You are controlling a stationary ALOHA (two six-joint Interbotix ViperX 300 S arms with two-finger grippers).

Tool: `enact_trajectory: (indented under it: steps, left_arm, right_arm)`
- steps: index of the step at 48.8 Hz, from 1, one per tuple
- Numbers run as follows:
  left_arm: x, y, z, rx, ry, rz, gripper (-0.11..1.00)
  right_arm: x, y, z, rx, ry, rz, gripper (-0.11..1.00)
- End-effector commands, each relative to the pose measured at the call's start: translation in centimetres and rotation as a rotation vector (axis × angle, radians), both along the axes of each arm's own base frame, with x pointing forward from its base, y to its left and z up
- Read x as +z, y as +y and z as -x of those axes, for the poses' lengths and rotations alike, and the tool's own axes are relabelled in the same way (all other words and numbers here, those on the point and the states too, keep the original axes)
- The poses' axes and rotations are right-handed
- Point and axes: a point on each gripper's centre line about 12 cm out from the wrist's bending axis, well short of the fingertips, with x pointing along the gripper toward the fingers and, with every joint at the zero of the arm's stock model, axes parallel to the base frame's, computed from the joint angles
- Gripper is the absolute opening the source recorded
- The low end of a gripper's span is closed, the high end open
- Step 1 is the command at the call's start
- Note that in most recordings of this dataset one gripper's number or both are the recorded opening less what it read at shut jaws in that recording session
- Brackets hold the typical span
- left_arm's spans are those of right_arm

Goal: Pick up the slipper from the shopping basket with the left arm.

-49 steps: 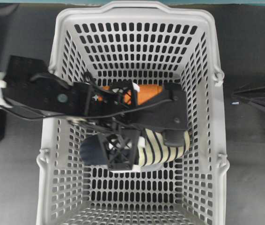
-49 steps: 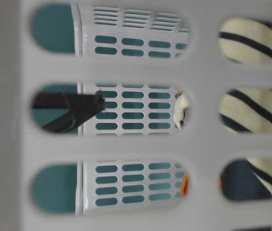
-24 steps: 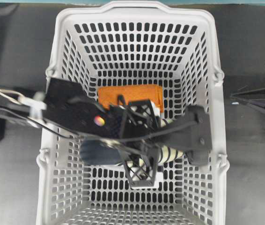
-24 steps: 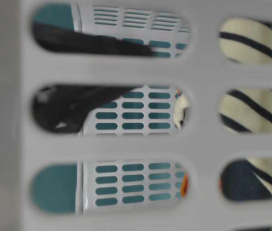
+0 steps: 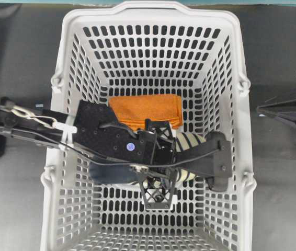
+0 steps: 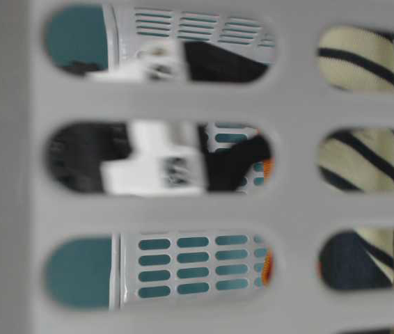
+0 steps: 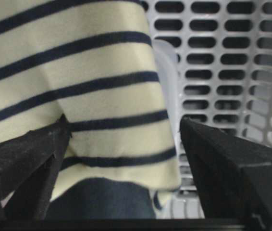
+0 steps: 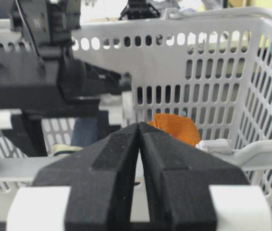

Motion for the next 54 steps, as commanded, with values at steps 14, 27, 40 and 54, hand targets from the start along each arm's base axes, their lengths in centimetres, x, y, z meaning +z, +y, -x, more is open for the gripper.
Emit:
enact_trajectory:
  steps: [14, 27, 40, 54]
  left_arm:
    - [0.8, 0.3, 0.0, -0.004, -0.028, 0.0, 0.26]
    - [6.7, 0.2, 0.1, -0.003, -0.054, 0.003, 0.09]
    - [15.3, 0.4, 1.6, -0.026, -0.009, -0.017, 0.09]
    - [20.8, 0.5, 2.0, -0.023, -0.081, -0.008, 0.09]
  right_arm:
    - [0.2, 0.0, -0.1, 0.0, -0.011, -0.004, 0.0]
    - [0.1, 0.0, -0.1, 0.0, -0.009, -0.003, 0.0]
    - [0.0, 0.0, 0.0, 0.0, -0.006, -0.006, 0.0]
    - [0.1, 0.0, 0.0, 0.0, -0.012, -0.006, 0.0]
